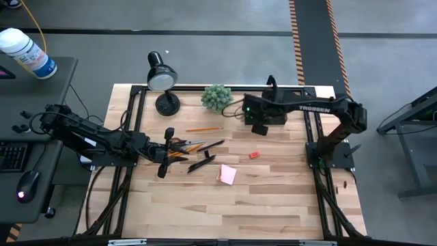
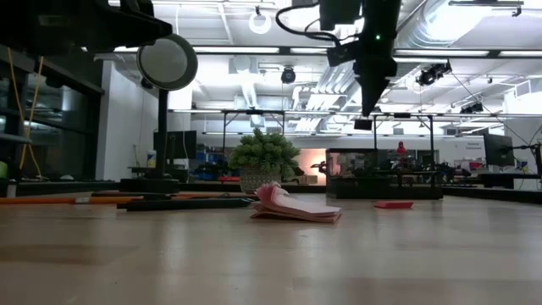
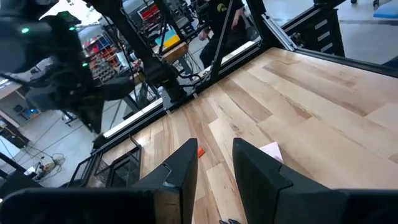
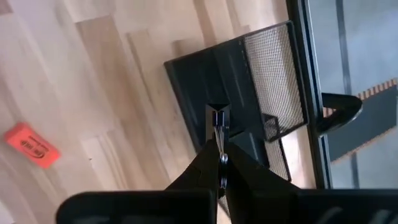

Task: Pick and place office supplies into organizer
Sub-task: Put the bottom black binder clip into the black desk organizer

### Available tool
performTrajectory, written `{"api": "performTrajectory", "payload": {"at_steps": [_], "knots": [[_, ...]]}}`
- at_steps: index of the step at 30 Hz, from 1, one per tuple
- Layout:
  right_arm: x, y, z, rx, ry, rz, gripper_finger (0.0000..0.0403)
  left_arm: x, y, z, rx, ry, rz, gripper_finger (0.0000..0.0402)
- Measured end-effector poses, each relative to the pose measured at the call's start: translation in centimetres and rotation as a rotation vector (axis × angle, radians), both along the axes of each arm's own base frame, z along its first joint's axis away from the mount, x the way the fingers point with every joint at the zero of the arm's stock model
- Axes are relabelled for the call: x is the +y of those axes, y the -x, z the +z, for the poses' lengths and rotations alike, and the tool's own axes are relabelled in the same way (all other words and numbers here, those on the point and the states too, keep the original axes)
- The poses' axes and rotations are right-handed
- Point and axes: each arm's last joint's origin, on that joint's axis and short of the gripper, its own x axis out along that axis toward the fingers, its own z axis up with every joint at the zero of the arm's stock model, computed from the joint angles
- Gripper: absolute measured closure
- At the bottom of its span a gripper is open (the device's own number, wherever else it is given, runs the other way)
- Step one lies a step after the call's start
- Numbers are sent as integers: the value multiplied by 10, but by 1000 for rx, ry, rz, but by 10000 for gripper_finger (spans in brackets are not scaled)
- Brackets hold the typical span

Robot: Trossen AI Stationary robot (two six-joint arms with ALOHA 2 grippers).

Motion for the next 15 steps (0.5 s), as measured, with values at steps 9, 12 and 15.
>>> {"api": "performTrajectory", "payload": {"at_steps": [9, 12, 15], "knots": [[-35, 12, 0, 5, -20, -47, 402, 2, 0, 1, -16, 53, 71, 311], [-41, 13, 0, -19, -41, -55, 402, 3, 0, 1, -22, 105, 137, 311], [-44, 12, 0, -57, -69, -40, 402, 5, 0, 1, -32, 177, 205, 311]]}}
